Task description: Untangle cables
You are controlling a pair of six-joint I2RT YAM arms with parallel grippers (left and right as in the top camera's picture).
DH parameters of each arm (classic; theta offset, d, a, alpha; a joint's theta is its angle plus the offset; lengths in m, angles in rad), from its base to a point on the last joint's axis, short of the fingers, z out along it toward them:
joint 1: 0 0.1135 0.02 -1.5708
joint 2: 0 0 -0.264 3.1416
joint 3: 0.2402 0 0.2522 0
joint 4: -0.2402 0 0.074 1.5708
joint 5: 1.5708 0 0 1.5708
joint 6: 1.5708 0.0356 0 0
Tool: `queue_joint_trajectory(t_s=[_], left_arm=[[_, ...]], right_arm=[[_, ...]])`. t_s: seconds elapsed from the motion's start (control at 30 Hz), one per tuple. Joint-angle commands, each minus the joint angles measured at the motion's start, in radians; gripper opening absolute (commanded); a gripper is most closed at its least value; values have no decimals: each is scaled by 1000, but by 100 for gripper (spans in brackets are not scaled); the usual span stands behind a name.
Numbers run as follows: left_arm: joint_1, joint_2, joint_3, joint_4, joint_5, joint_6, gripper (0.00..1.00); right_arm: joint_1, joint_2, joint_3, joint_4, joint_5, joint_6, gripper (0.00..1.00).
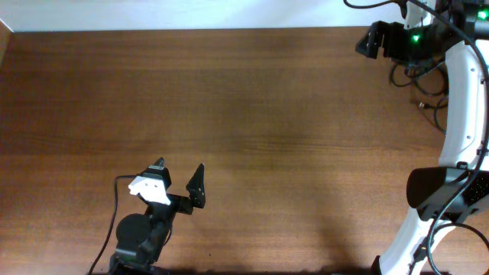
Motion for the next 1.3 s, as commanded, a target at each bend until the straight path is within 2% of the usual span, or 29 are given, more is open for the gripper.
queue_joint_trajectory(t_s=[0.0, 0.43, 0.53, 0.63, 0.67, 0.93, 0.97, 1.03, 1.1, 1.17, 1.27], left_arm=[[11, -74, -5, 5, -7, -9, 99], [19, -260, -10, 6, -8, -9, 99], [19, -260, -21, 91, -7, -9, 99], [19, -260, -145, 336, -7, -9, 99], [21, -260, -177, 369, -13, -9, 99], [130, -260, -178, 413, -14, -9, 99], [149, -260, -178, 393, -14, -9, 99], [176, -260, -178, 188, -27, -8, 99], [175, -260, -178, -8, -138, 22, 99], [175, -260, -177, -10, -142, 101, 99], [175, -260, -177, -10, -142, 101, 99]], right_arm=[[-2, -20, 12, 0, -9, -3, 98], [-2, -20, 12, 0, -9, -3, 98], [-2, -20, 12, 0, -9, -3, 98], [-2, -20, 12, 0, -9, -3, 98], [-2, -20, 12, 0, -9, -3, 98], [-2, -20, 12, 0, -9, -3, 98], [-2, -20, 12, 0, -9, -3, 98], [-2, -20, 12, 0, -9, -3, 98], [-2, -20, 12, 0, -9, -3, 98], [-2, -20, 12, 0, -9, -3, 98], [-2, -20, 12, 0, -9, -3, 98]])
